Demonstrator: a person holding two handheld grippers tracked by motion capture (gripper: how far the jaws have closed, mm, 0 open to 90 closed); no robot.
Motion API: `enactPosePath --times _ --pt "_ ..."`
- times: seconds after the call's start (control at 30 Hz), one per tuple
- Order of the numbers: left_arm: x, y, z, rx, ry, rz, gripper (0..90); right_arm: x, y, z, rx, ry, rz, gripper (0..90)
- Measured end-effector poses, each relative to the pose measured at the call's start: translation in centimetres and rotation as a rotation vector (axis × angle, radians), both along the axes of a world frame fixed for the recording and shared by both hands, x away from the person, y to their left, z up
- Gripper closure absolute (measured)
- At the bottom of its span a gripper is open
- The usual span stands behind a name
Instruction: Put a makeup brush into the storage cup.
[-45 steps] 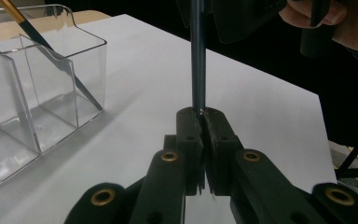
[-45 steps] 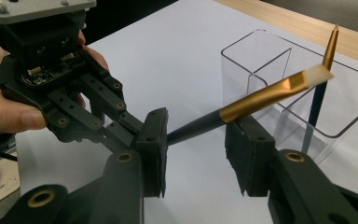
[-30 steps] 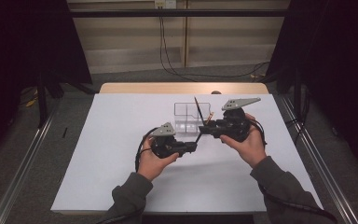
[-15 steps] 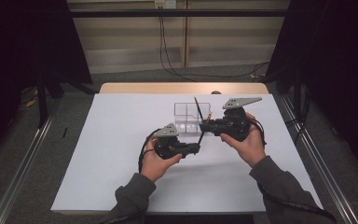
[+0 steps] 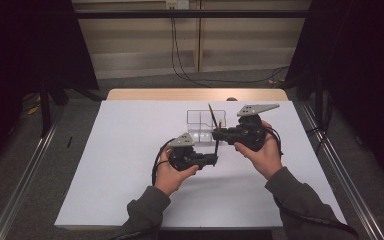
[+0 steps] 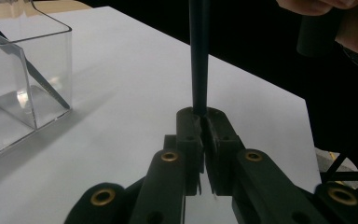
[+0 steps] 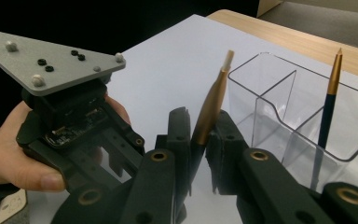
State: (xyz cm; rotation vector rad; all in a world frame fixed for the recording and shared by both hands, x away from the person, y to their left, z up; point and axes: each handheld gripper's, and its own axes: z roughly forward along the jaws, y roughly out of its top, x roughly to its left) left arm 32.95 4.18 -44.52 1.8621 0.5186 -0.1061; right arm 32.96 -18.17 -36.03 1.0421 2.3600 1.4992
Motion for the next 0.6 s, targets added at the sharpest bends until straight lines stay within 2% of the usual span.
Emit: enactPosePath --times 0.03,0.6 --pt "0.0 0.0 0.0 0.009 0.001 0.003 85.2 0.0 0.1 0.0 -0.003 -0.004 -0.003 81.5" --pt "0.1 -1.2 -0.1 -0.043 0.021 0.002 84.1 0.1 0.2 0.0 0.032 0.003 -0.01 84.4"
